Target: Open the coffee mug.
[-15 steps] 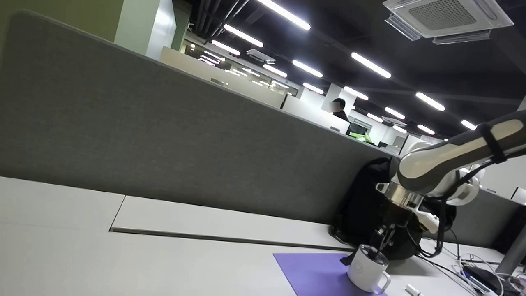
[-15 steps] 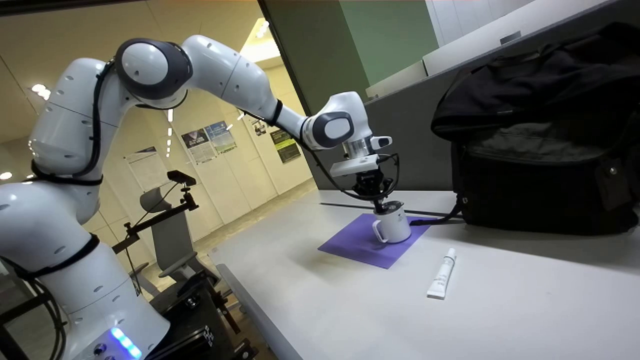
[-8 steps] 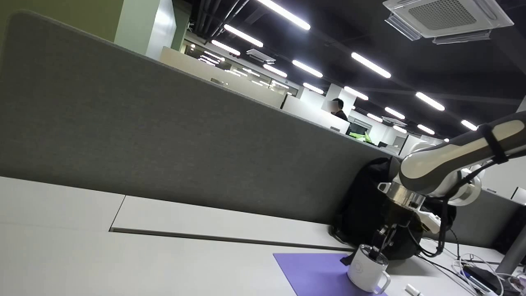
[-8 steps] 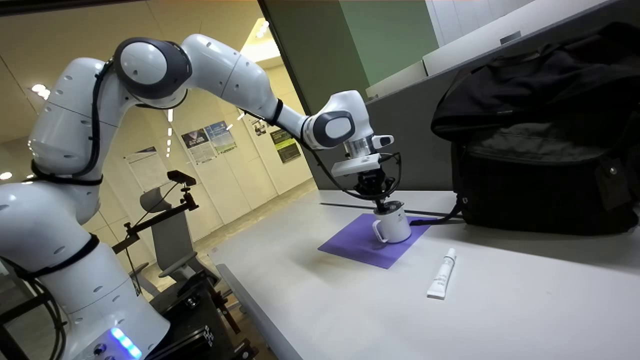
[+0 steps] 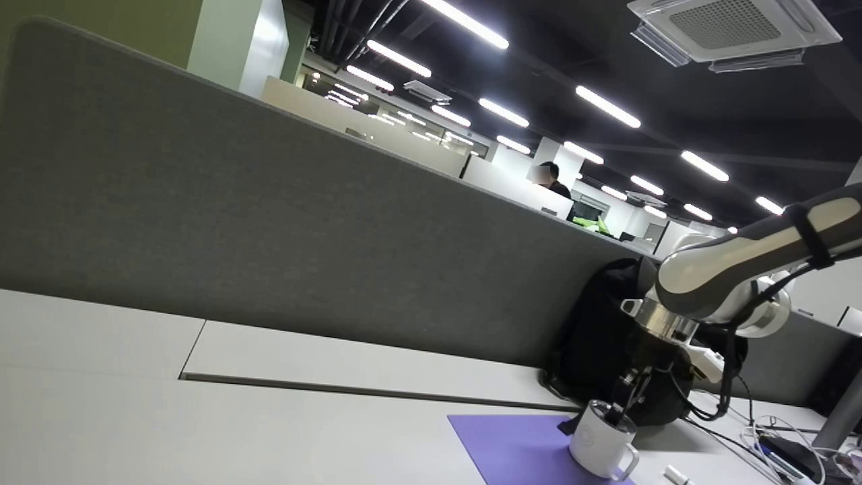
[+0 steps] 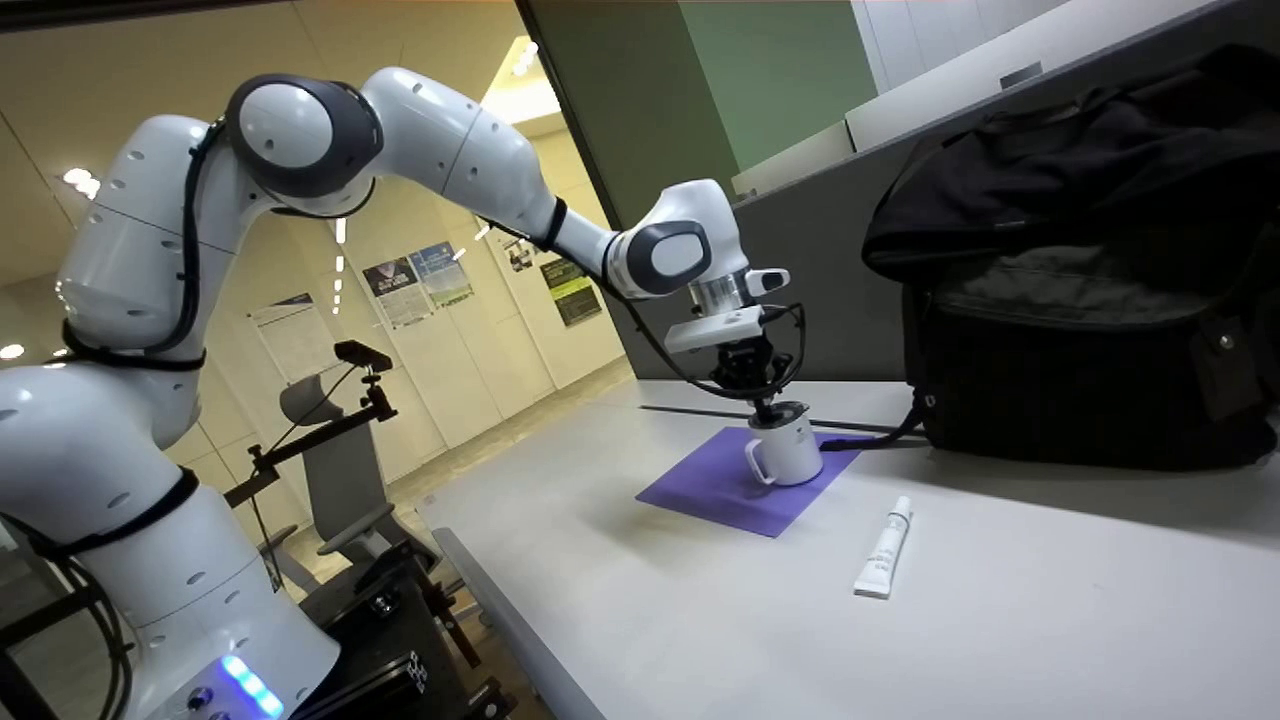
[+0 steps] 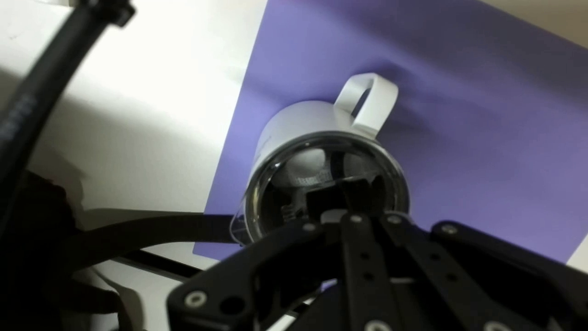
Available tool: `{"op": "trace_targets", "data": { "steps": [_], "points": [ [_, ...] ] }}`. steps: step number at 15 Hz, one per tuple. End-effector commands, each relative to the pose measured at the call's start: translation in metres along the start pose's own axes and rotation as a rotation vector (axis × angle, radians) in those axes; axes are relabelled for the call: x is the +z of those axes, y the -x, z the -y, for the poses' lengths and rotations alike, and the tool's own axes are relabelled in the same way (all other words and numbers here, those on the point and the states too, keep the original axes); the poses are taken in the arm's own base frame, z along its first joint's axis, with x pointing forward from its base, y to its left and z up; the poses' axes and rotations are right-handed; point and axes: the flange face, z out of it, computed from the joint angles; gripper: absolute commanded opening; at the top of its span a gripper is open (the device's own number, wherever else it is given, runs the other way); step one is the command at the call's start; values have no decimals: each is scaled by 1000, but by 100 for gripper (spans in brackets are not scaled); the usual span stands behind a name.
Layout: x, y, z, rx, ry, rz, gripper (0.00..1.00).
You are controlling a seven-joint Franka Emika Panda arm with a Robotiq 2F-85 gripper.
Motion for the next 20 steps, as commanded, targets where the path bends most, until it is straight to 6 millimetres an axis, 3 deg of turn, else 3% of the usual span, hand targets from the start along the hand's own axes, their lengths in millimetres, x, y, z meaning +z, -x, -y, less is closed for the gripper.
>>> {"op": "trace_targets", "data": {
  "steps": [1, 10, 17, 20],
  "points": [
    [-7, 2, -7, 0, 22, -1, 0],
    [-7, -1, -5, 24, -28, -41, 0],
    [-8, 7, -8, 27, -2, 31, 0],
    [0, 5, -5, 17, -16, 11, 1]
  ]
}}
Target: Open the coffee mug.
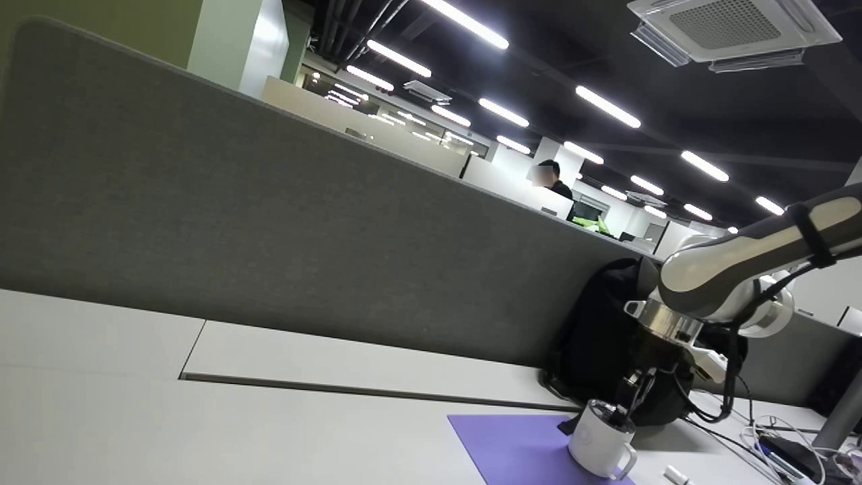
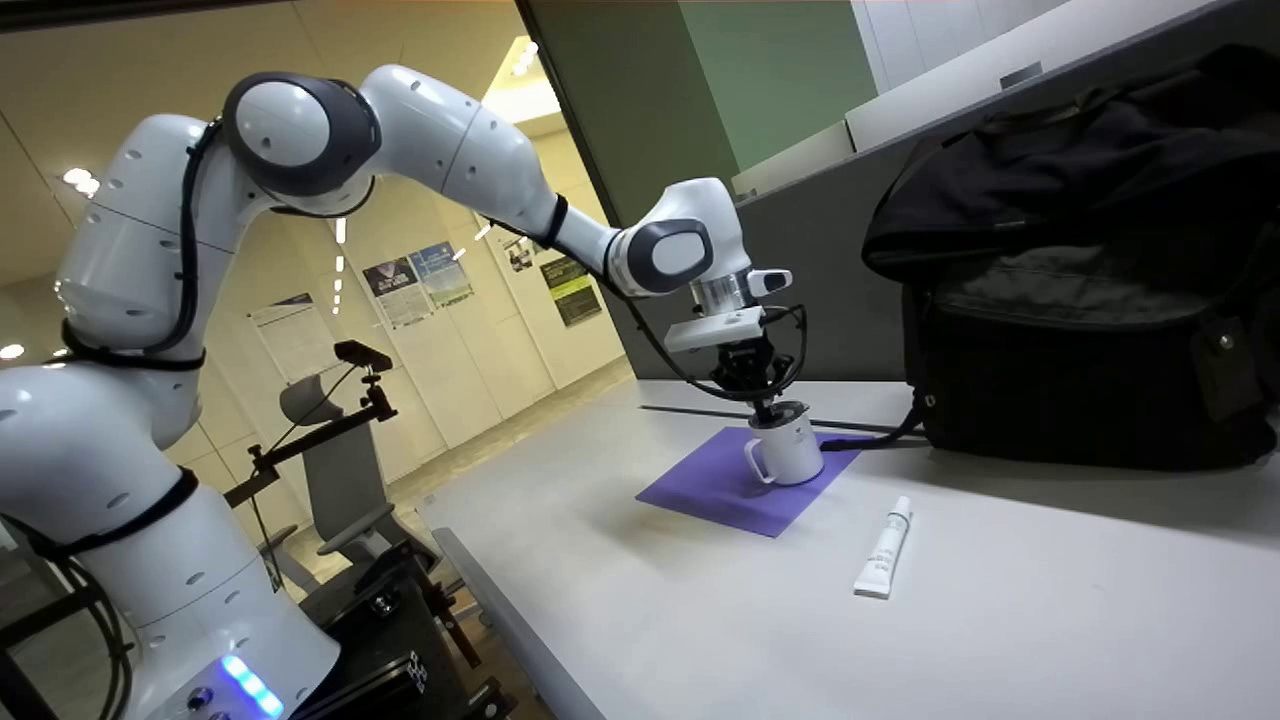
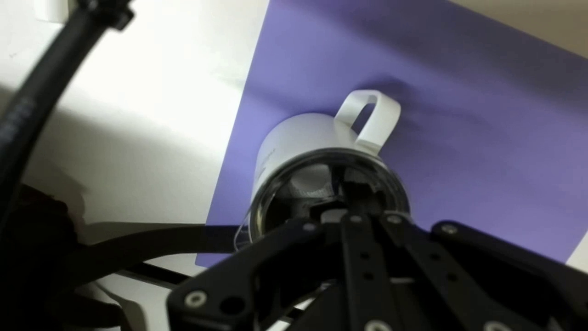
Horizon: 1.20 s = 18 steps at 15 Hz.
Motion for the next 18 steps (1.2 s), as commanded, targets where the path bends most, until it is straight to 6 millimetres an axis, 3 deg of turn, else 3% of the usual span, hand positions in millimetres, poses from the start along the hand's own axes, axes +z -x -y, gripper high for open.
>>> {"op": "trace_targets", "data": {
  "steps": [1, 9, 12, 18],
  "points": [
    [0, 0, -1, 0, 0, 2, 1],
    [0, 0, -1, 0, 0, 4, 0],
    [-31, -9, 6, -13, 30, -35, 0],
    [-122, -25, 32, -92, 74, -125, 0]
  ]
}}
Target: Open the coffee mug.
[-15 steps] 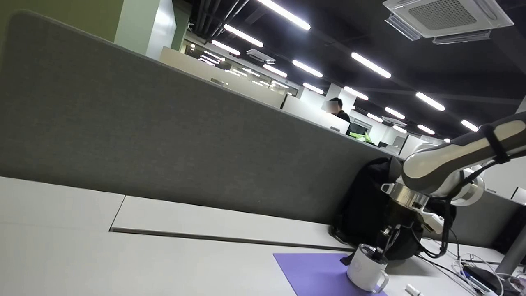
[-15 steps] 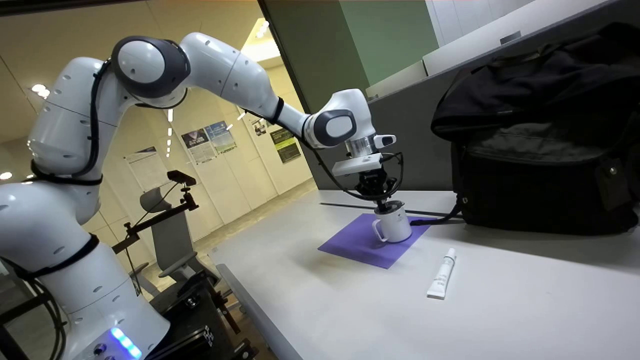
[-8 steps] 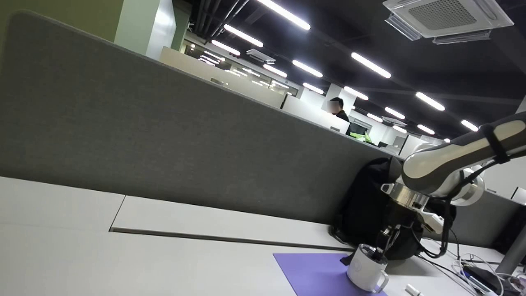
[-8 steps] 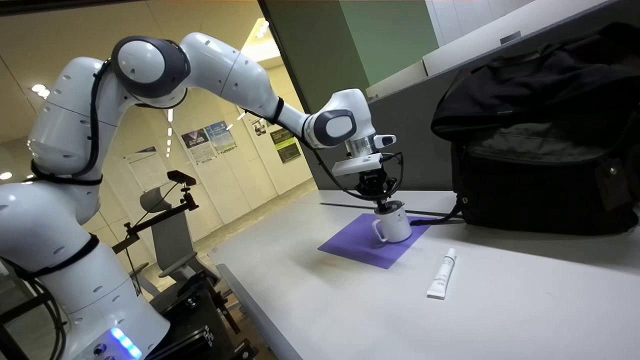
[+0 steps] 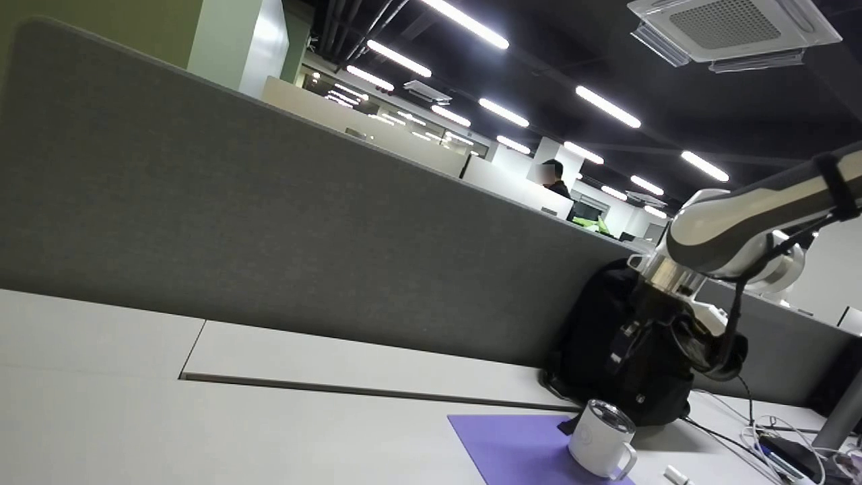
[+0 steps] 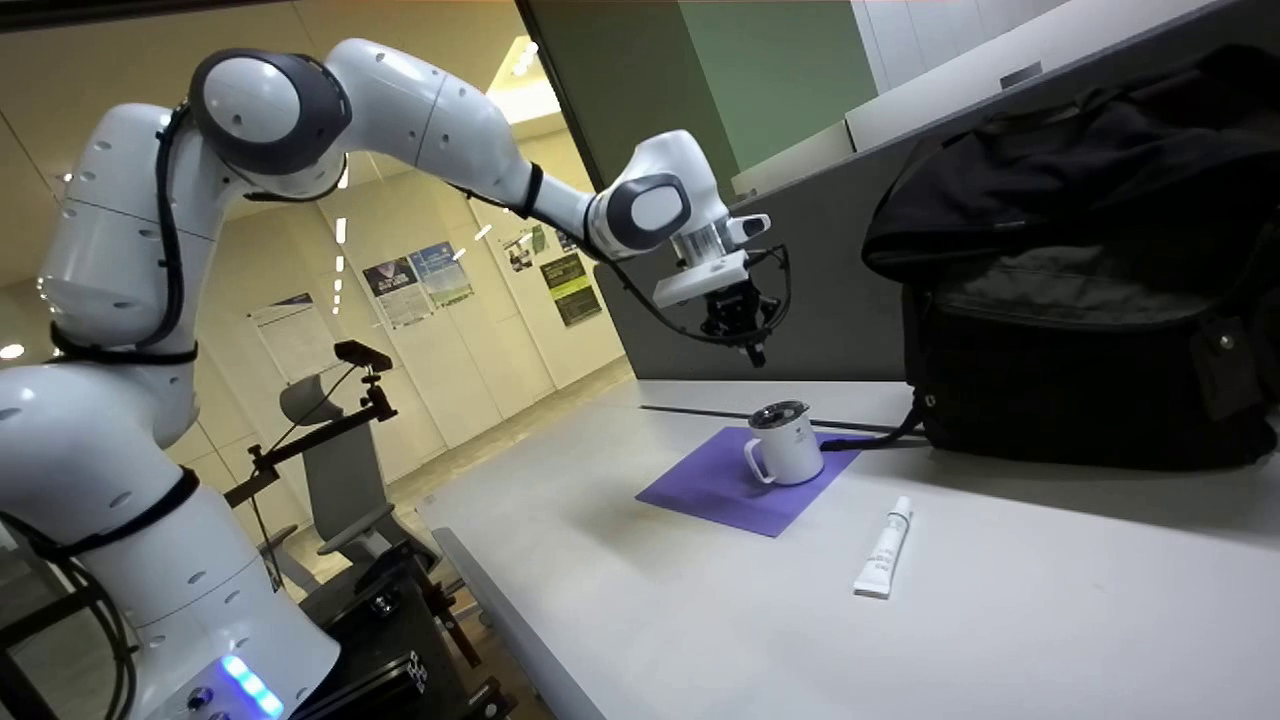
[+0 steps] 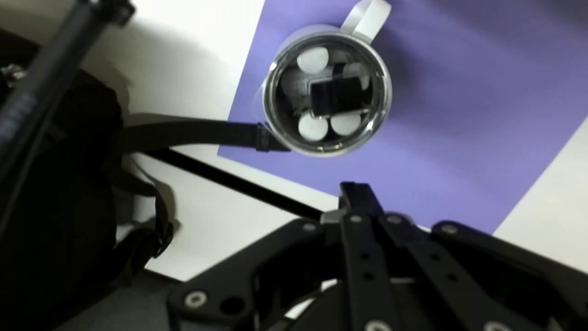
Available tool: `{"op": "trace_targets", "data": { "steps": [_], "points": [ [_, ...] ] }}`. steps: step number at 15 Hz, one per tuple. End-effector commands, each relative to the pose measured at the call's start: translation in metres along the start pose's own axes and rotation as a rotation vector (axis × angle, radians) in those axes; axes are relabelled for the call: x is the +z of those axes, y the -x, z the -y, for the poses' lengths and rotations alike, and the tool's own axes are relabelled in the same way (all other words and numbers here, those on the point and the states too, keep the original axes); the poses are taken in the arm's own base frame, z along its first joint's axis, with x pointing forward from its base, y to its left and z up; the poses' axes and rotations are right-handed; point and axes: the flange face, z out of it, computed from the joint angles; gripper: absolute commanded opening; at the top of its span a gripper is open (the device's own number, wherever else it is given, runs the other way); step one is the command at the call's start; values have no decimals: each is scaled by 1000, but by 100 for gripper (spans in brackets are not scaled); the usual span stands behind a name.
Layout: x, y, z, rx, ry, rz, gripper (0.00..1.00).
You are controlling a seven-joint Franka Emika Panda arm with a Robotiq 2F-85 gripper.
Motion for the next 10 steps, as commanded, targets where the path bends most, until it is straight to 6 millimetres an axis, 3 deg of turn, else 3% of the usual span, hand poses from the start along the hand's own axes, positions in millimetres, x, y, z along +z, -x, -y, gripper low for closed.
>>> {"op": "trace_targets", "data": {
  "steps": [1, 2, 3, 4, 7, 10],
  "points": [
    [-57, -5, 16, -56, -7, -3, 9],
    [-67, -5, 18, -73, -14, -1, 26],
    [-73, -4, 18, -77, -8, 11, 33],
    [-59, -13, 14, -58, -4, -5, 14],
    [-72, -11, 16, -72, -5, 1, 33],
    [-67, -8, 17, -74, -11, 10, 33]
  ]
}}
